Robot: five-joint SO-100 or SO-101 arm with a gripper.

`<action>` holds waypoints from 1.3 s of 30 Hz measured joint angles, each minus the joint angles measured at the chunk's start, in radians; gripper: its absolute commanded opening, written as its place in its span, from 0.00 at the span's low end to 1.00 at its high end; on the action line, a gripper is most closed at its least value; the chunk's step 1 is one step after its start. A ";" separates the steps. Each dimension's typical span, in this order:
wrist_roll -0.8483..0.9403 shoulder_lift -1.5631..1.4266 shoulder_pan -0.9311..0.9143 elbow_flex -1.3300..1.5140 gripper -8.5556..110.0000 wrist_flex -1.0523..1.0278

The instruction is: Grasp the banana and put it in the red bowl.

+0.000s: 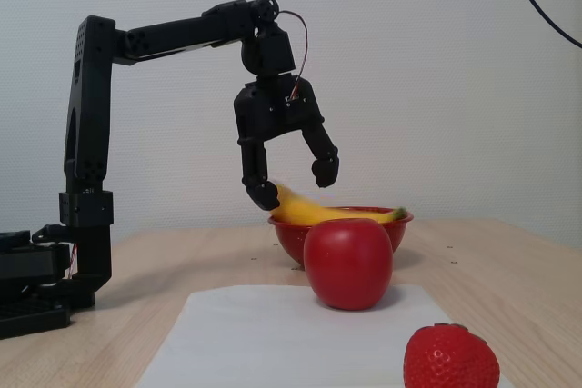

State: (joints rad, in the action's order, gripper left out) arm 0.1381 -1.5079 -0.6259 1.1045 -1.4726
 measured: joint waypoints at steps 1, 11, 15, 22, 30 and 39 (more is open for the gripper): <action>0.000 0.000 0.002 -0.005 0.35 -0.003; 0.002 0.000 0.011 -0.132 0.12 -0.054; 0.012 0.000 0.018 -0.161 0.07 -0.067; 0.014 -0.011 0.086 -0.178 0.07 -0.117; -0.015 -0.325 0.225 0.025 0.07 -0.083; -0.089 -0.726 0.414 0.486 0.07 0.115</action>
State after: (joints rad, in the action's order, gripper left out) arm 0.0491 -2.2335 -0.2117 1.5907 -1.3576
